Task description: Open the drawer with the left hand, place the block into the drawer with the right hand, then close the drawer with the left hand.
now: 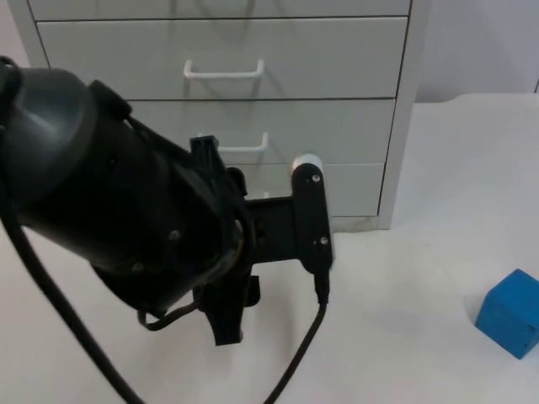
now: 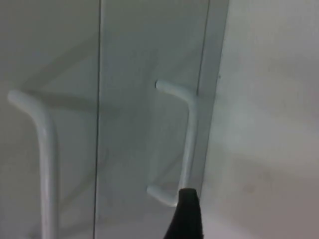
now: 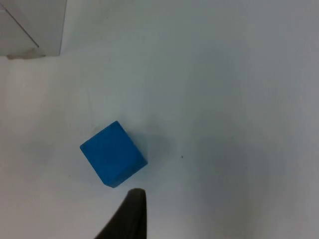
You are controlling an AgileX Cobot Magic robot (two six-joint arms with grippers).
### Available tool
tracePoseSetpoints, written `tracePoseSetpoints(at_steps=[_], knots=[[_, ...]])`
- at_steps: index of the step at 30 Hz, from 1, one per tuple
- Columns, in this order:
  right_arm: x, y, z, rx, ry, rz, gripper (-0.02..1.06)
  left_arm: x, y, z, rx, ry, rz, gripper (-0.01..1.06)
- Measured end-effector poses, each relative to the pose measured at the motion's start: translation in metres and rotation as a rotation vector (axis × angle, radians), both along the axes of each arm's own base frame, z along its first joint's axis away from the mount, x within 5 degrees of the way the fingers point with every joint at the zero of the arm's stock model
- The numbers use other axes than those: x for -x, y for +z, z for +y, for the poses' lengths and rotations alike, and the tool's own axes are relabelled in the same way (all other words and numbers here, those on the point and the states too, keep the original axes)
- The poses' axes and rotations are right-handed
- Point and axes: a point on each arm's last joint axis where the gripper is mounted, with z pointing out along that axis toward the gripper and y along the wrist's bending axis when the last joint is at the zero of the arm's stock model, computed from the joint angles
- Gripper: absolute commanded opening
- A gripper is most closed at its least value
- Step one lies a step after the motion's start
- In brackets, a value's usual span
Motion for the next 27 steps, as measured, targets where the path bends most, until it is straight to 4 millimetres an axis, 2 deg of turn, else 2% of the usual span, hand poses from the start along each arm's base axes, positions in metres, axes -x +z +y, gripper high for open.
tracePoseSetpoints(at_steps=[11, 19, 27], knots=[[-0.001, 0.001, 0.0, 0.0, -0.001, -0.012, 1.05, 0.002, -0.002, -0.007, -0.022, -0.068, 0.019, 0.65], [0.0, -0.007, 0.0, 0.0, -0.002, -0.001, 1.05, -0.011, -0.003, 0.004, -0.106, -0.106, 0.017, 0.65], [0.0, -0.007, 0.0, 0.002, 0.001, -0.008, 1.05, -0.023, 0.005, -0.002, -0.11, -0.128, -0.017, 0.65]])
